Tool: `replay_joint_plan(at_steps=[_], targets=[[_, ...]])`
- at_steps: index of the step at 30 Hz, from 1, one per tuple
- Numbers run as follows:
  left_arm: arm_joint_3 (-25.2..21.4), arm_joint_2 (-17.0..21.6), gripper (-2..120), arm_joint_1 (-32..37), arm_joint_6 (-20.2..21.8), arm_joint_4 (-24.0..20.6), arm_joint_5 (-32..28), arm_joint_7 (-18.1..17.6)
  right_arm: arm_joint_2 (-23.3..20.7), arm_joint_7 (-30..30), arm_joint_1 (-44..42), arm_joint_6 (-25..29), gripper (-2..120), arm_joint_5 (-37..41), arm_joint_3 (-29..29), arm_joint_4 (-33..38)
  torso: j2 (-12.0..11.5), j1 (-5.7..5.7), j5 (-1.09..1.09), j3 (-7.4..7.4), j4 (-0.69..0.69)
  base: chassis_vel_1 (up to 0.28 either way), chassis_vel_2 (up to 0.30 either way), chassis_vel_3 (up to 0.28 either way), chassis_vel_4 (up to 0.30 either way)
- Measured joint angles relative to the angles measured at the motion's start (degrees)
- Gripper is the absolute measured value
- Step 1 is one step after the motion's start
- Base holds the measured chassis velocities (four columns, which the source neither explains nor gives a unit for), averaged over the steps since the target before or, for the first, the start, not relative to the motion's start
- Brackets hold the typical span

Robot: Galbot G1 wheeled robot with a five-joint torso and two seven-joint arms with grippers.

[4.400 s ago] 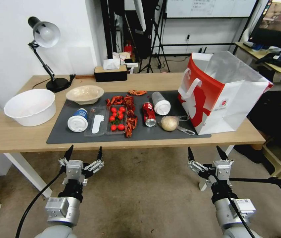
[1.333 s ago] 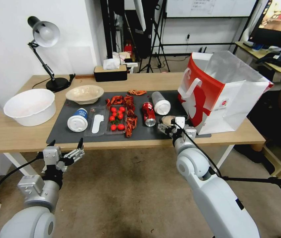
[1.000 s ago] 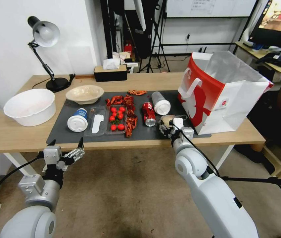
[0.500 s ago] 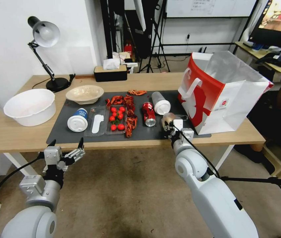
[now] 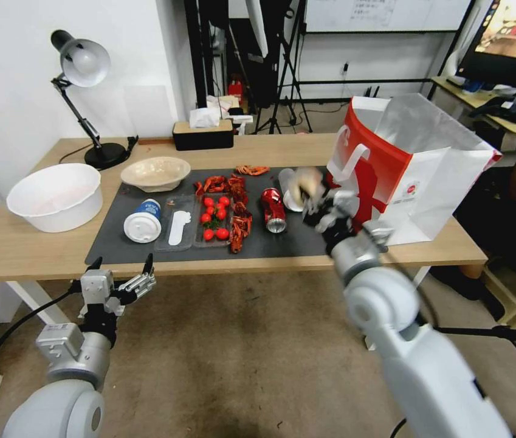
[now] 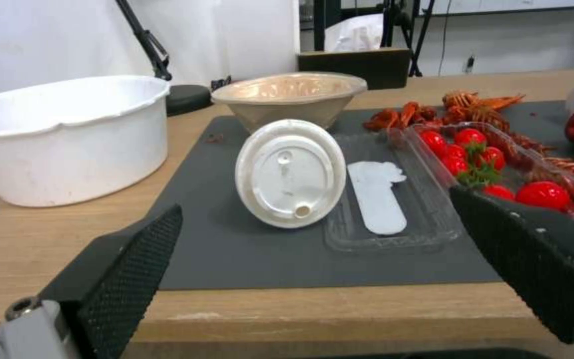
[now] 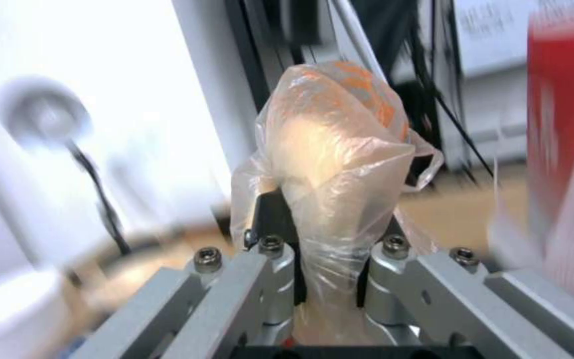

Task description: Pick up the trash from the table and place it into the takeout bag.

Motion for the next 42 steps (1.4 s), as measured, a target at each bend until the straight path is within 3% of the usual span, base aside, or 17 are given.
replay_joint_plan(at_steps=[5, 11, 20, 29, 42], targets=[[0.36, -0.17, 100, 0.13, -0.16, -0.02, 0.64, 0.01, -4.28, 1.37, 4.25, 0.37, 7, 6.69, 6.22, 2.23, 0.01, 0.00, 0.00, 0.00, -0.01, 0.000, 0.000, 0.000, 0.000], [1.50, -0.86, 100, 0.36, -0.71, 0.10, 1.91, 0.08, -10.44, 11.33, 11.13, -1.08, 7, 10.58, 11.82, -1.87, 0.00, 0.00, 0.01, 0.00, -0.01, 0.000, 0.000, 0.000, 0.000], [1.59, -1.19, 100, 1.24, -2.28, -0.25, 2.74, 0.15, -12.02, 21.67, 16.11, -8.22, 7, 12.40, 10.11, -9.23, 0.00, 0.00, 0.00, 0.00, 0.00, 0.000, 0.000, 0.000, 0.000], [1.42, -1.47, 100, 1.55, -2.73, -0.61, 3.03, 0.20, -10.78, 25.23, 18.68, -12.76, 7, 14.18, 8.18, -12.47, 0.00, 0.00, -0.01, 0.00, 0.01, 0.000, 0.000, 0.000, 0.000], [1.71, -1.70, 100, 1.50, -2.81, -0.60, 3.34, 0.56, -11.51, 25.66, 18.40, -13.85, 53, 15.22, 8.62, -11.82, 0.00, 0.00, -0.02, 0.00, 0.00, 0.000, 0.000, 0.000, 0.000]])
